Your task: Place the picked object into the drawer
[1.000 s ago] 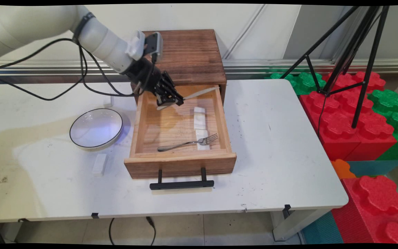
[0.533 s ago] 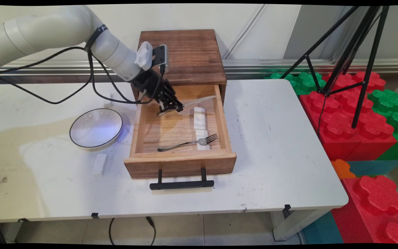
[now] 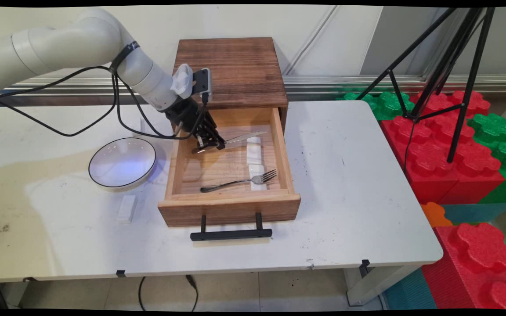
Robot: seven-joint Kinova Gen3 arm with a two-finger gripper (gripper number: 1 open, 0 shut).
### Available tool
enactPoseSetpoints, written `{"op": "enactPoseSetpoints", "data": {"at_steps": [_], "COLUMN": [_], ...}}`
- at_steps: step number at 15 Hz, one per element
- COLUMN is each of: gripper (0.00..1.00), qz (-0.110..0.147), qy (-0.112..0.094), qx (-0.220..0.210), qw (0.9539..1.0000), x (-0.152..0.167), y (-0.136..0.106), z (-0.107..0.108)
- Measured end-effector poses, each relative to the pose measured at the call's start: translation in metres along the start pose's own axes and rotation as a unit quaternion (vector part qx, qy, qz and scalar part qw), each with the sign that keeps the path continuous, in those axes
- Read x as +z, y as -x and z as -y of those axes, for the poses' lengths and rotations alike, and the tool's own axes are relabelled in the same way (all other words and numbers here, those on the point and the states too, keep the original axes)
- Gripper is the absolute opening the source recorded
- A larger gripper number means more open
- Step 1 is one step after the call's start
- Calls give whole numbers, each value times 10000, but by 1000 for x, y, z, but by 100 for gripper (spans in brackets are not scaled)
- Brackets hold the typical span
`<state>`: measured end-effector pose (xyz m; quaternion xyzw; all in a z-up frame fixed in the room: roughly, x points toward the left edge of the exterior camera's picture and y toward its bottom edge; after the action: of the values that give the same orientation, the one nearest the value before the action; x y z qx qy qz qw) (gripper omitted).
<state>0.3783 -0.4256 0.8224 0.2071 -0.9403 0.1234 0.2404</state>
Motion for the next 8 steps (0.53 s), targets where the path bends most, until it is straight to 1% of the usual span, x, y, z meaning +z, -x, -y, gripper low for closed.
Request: {"op": "enactPoseSetpoints", "data": {"at_steps": [4,8], "gripper": [0,0], "qz": [66,35], "qy": [33,75], "qx": [-44,-71], "qw": [10000,9999], "x": [5,8], "y": [3,2], "z": [-1,-2]}}
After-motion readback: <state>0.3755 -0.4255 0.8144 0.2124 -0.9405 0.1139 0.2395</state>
